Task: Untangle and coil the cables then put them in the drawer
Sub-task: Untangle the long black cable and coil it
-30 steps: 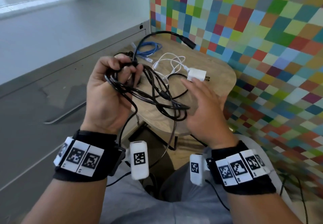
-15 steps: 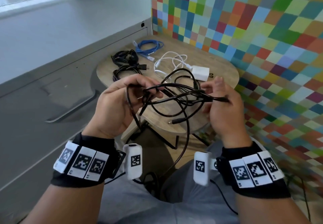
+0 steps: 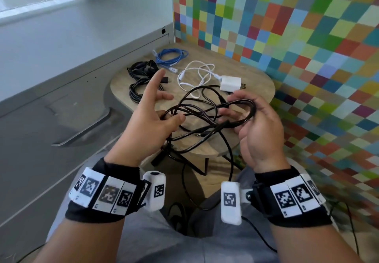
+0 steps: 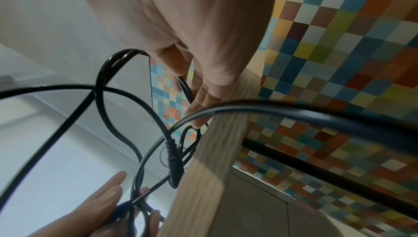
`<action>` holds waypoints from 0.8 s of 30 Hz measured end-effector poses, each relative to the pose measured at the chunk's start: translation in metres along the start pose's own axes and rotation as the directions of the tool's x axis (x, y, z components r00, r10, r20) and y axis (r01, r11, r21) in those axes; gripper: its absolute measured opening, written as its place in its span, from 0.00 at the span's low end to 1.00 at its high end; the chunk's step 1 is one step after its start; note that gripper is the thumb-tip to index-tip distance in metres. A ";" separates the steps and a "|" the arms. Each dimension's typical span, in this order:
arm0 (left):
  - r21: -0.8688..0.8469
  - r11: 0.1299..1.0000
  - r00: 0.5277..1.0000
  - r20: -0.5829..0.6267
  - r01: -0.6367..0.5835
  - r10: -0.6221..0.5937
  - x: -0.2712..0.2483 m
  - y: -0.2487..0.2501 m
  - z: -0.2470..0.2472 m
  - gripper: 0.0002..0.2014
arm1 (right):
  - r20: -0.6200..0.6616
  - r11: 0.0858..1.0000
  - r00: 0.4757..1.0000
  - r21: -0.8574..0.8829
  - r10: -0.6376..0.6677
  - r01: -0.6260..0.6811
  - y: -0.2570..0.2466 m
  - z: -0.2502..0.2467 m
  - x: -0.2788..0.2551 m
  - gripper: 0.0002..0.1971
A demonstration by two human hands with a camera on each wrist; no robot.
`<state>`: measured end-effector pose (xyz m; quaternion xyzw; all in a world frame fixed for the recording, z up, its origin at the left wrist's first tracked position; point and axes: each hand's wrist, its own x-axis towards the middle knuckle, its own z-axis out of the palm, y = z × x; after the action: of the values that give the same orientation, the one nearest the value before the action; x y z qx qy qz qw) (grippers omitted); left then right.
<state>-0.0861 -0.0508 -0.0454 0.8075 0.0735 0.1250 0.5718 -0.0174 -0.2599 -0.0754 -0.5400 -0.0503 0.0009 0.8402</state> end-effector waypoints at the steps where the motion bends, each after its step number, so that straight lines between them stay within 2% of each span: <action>1: 0.041 0.998 0.999 0.011 0.040 -0.041 0.000 -0.001 -0.001 0.45 | -0.003 1.000 1.000 0.015 0.009 -0.009 -0.001 0.000 -0.001 0.20; 2: 0.077 0.994 0.997 0.028 0.074 -0.077 0.001 -0.003 -0.002 0.42 | -0.002 0.999 1.000 0.033 0.029 -0.029 -0.002 0.001 -0.002 0.20; 4: 0.071 0.993 0.993 0.064 0.091 -0.095 0.002 -0.007 -0.003 0.28 | -0.005 0.996 0.997 0.040 0.081 -0.080 -0.006 0.001 -0.002 0.21; 6: 0.035 0.999 0.997 0.069 0.035 -0.037 0.000 -0.010 -0.003 0.18 | -0.024 0.995 0.995 -0.005 0.100 -0.100 -0.006 0.000 0.000 0.25; 8: -0.044 0.997 0.997 0.040 -0.058 0.060 -0.002 -0.009 -0.003 0.15 | -0.031 0.994 0.996 -0.068 0.078 -0.080 -0.004 -0.001 0.000 0.25; 10: -0.219 0.968 0.992 0.000 -0.124 0.127 -0.002 -0.006 -0.005 0.18 | -0.040 0.991 0.997 -0.121 0.060 -0.064 -0.002 -0.001 0.000 0.25; 12: -0.403 0.899 0.985 -0.046 -0.172 0.168 -0.001 -0.002 -0.008 0.20 | -0.037 0.985 0.997 -0.155 0.072 -0.077 -0.003 0.000 0.000 0.24; 14: -0.516 0.830 0.975 -0.050 -0.211 0.216 0.000 -0.002 -0.013 0.23 | -0.004 0.974 0.996 -0.206 0.091 -0.090 -0.005 0.001 -0.001 0.21; 16: -0.574 0.788 0.966 -0.024 -0.223 0.257 -0.001 -0.004 -0.016 0.26 | 0.061 0.954 0.993 -0.292 0.098 -0.076 -0.007 0.002 -0.004 0.16; 17: -0.602 0.769 0.964 -0.004 -0.215 0.267 -0.003 -0.005 -0.016 0.26 | 0.106 0.920 0.990 -0.390 0.096 -0.047 -0.008 0.002 -0.005 0.15; 20: -0.665 0.727 0.971 0.013 -0.169 0.237 -0.004 -0.007 -0.016 0.22 | 0.247 0.758 0.962 -0.648 0.117 0.074 -0.009 0.005 -0.008 0.19; 22: -0.679 0.721 0.982 -0.007 -0.142 0.187 -0.003 -0.005 -0.016 0.20 | 0.294 0.729 0.946 -0.677 0.136 0.106 -0.012 0.008 -0.011 0.18; 24: -0.664 0.736 0.989 -0.033 -0.130 0.146 -0.002 -0.003 -0.017 0.19 | 0.313 0.759 0.935 -0.646 0.166 0.081 -0.014 0.009 -0.012 0.19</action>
<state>-0.0929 -0.0347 -0.0430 0.5559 -0.0418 0.1763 0.8112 -0.0309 -0.2582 -0.0601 -0.7891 -0.1842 0.0991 0.5776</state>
